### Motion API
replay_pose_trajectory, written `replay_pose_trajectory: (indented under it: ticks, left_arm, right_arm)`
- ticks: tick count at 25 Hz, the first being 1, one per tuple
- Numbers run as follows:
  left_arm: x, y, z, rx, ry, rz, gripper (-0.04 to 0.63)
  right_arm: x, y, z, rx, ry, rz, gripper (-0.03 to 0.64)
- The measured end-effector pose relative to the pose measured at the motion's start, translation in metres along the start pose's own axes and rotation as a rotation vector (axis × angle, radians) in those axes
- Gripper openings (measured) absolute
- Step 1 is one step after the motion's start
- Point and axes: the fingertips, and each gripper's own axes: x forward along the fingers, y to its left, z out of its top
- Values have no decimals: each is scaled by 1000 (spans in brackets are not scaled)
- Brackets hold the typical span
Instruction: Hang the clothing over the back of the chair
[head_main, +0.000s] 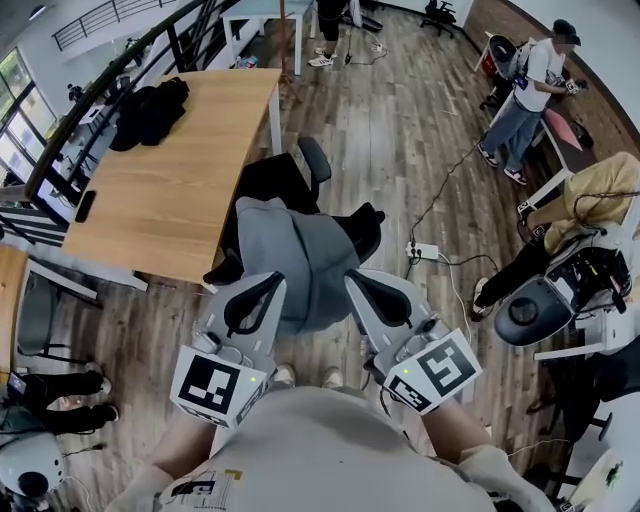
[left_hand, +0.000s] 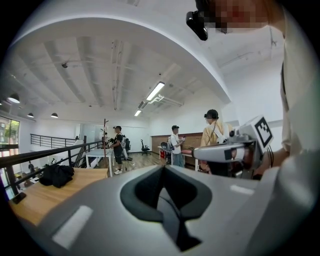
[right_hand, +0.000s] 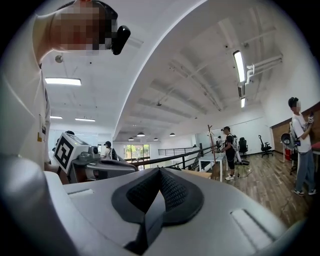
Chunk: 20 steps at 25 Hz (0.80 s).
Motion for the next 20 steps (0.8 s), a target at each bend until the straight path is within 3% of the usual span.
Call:
replay_pose_trajectory:
  ticks: [11,16,20]
  left_arm:
    - [-9,12,-4,5,16,43,3]
    - [-14,23,-3,-17,9,71,3]
    - [-15,33,-5,-49,10,98,3]
  right_arm:
    - [11,5,-4,4,34,21,-2]
    - [18,5,-1,-117,47,-20,-2]
    - [27,4,0,-124,55,-5,-2]
